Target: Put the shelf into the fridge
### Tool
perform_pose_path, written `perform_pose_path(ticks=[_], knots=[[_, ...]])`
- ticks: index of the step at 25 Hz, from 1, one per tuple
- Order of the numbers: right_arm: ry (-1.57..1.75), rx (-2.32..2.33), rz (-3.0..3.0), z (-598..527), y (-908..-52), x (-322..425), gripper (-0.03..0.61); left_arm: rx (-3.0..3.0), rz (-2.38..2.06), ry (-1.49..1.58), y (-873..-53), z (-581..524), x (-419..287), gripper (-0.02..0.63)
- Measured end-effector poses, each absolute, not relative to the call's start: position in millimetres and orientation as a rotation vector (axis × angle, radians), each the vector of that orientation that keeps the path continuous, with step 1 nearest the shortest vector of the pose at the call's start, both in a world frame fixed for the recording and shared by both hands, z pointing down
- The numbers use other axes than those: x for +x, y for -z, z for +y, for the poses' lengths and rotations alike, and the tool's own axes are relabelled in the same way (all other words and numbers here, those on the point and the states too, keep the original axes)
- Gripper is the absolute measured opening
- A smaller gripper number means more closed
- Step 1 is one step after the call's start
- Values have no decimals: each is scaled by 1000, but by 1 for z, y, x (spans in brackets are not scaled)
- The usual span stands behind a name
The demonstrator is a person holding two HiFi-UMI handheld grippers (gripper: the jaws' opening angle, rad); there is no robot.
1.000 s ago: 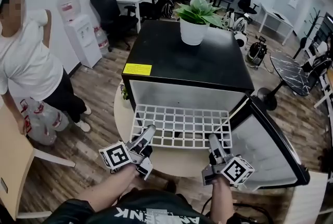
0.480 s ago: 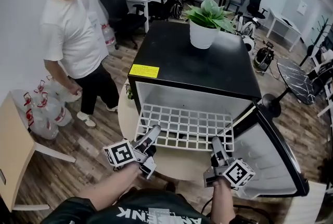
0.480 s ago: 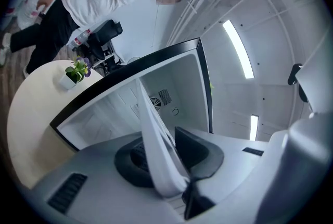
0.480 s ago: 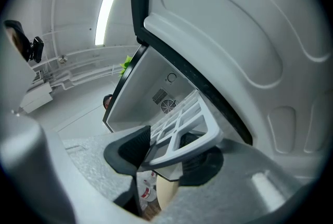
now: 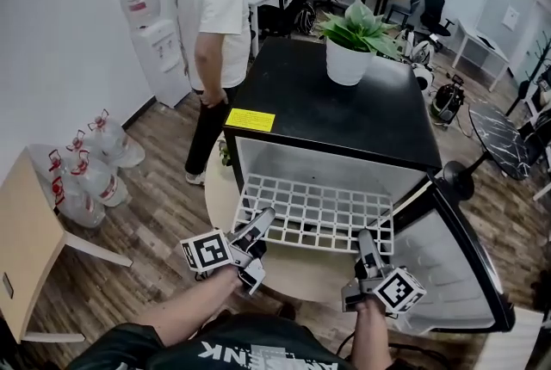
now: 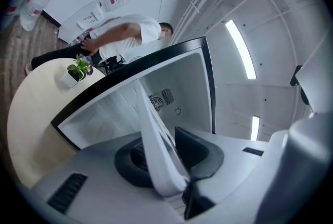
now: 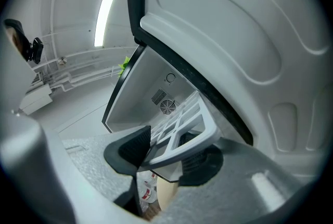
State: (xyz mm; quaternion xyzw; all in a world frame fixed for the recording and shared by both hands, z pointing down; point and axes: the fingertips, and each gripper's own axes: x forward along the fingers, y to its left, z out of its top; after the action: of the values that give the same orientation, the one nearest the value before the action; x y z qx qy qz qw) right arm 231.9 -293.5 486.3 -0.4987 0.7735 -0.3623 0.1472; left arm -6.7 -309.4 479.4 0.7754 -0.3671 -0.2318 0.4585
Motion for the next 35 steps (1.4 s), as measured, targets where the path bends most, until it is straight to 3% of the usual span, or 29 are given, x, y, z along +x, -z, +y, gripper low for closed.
perform_pose_path(ticks=[3, 8, 15, 25, 35], knots=[[1047, -1417, 2222, -300, -486, 225, 161, 1920, -1005, 467, -491, -316, -23, 89], [1028, -1477, 2256, -311, -486, 225, 161, 1872, -846, 632, -479, -326, -8, 89], [1031, -1460, 2245, -337, -481, 224, 160, 1924, -898, 578, -483, -354, -11, 91], [1020, -1479, 2261, -347, -485, 228, 147, 1937, -1023, 550, -501, -325, -23, 138], [1120, -1299, 2207, -347, -487, 214, 146, 2048, -1043, 617, -485, -314, 3, 100]])
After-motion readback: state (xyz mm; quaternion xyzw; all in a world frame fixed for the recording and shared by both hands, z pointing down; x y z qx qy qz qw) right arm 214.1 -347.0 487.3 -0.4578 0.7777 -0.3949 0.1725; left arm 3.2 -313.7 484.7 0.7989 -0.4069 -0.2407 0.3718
